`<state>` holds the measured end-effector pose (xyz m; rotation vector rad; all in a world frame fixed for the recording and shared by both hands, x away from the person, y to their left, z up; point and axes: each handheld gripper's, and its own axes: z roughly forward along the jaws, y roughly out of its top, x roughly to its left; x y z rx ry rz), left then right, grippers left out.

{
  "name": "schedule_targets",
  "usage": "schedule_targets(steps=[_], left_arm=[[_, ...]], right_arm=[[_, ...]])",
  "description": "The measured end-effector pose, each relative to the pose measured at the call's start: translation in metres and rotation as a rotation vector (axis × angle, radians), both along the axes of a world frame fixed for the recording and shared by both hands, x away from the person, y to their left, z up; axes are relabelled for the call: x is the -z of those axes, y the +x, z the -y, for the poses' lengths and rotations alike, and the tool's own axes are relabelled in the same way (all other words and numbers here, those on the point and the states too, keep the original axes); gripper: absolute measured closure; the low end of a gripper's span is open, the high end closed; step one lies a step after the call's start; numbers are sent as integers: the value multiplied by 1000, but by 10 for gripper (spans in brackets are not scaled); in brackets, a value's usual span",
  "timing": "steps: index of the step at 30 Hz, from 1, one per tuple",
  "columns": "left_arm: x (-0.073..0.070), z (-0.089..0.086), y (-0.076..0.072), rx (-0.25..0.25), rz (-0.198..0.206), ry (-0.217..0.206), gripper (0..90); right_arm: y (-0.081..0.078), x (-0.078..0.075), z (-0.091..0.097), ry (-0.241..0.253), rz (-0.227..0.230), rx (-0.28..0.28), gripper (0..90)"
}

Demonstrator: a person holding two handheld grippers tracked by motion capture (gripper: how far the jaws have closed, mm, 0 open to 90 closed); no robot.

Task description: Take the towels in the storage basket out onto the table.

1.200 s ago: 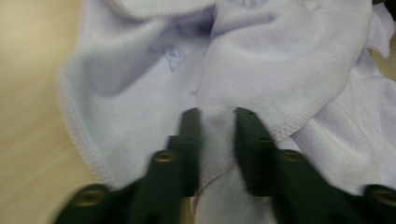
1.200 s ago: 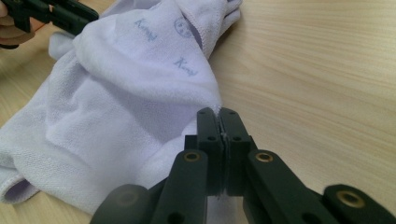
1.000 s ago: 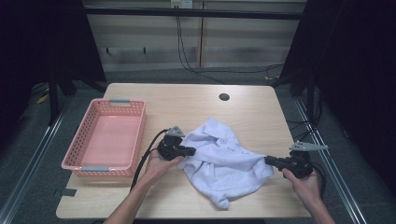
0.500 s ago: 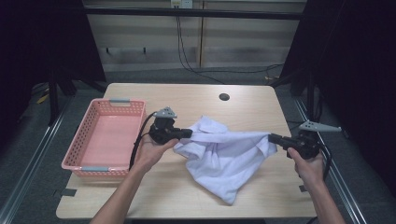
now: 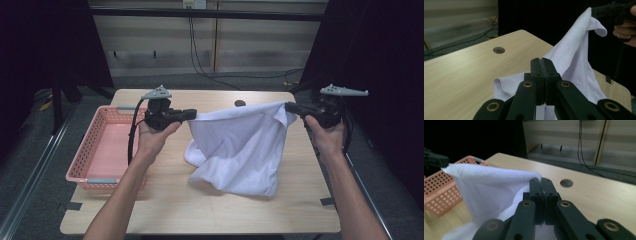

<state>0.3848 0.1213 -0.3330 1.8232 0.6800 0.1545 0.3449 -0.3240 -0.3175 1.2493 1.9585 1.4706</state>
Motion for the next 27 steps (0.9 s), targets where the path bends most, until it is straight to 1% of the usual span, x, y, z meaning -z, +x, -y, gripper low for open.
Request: schedule_targets(steps=[1, 2, 3, 4, 5, 6, 7, 8, 9, 10, 11, 12, 14, 15, 16, 17, 18, 19, 20, 21, 22, 23, 25, 26, 27], left_arm=[[-2, 0, -1, 3, 5, -3, 892], [-4, 0, -5, 10, 9, 5, 892], [-4, -1, -8, 10, 18, 30, 892], [-2, -2, -12, 13, 14, 35, 891], [1, -4, -16, 24, 1, 29, 891], [8, -6, -21, 33, -12, 43, 891], [12, -8, -25, 36, -20, 54, 891], [20, -11, -32, 48, -37, 56, 891], [25, -12, -37, 55, -46, 59, 891], [30, -14, -44, 64, -54, 59, 890], [36, -16, -51, 76, -68, 56, 890], [41, -18, -59, 91, -77, 57, 890], [50, -20, -77, 100, -101, 56, 889], [55, -20, -86, 114, -104, 59, 889], [60, -21, -96, 130, -114, 64, 889], [67, -23, -109, 138, -119, 73, 888], [72, -24, -117, 149, -125, 76, 888], [78, -26, -129, 160, -141, 74, 888], [81, -29, -138, 169, -150, 66, 887], [84, -30, -145, 176, -158, 61, 887], [86, -33, -158, 194, -168, 46, 887], [86, -34, -166, 214, -174, 46, 886], [87, -36, -187, 229, -181, 58, 882], [88, -36, -196, 253, -203, 44, 877], [89, -37, -202, 278, -205, 48, 851]], right_arm=[[1, -6, -1, 5, 12, 0, 890], [1, -10, -2, 6, 18, -1, 890], [-1, -14, -4, 15, 25, -14, 890], [-4, -14, -4, 26, 25, -31, 890], [-7, -12, -5, 21, 26, -36, 889], [-12, -7, -6, 15, 19, -46, 889], [-20, 3, -6, 17, -4, -66, 889], [-26, 10, -6, 13, -16, -77, 889], [-36, 22, -6, 13, -40, -93, 888], [-42, 30, -5, 13, -59, -104, 888], [-52, 39, -4, 12, -74, -117, 888], [-62, 47, -3, 18, -86, -128, 888], [-82, 63, 0, 41, -121, -147, 888], [-93, 71, 1, 43, -131, -162, 888], [-104, 78, 1, 57, -149, -174, 888], [-115, 86, 0, 46, -166, -181, 888], [-128, 93, -1, 30, -187, -188, 888], [-136, 97, -1, 30, -194, -199, 888], [-149, 104, -1, 40, -207, -212, 888], [-158, 108, -1, 40, -226, -219, 888], [-165, 111, -3, 33, -236, -224, 888], [-176, 114, -4, 24, -248, -237, 887], [-192, 114, -6, 14, -255, -248, 884], [-200, 113, -7, 11, -254, -259, 876], [-208, 111, -8, 12, -250, -259, 842]])
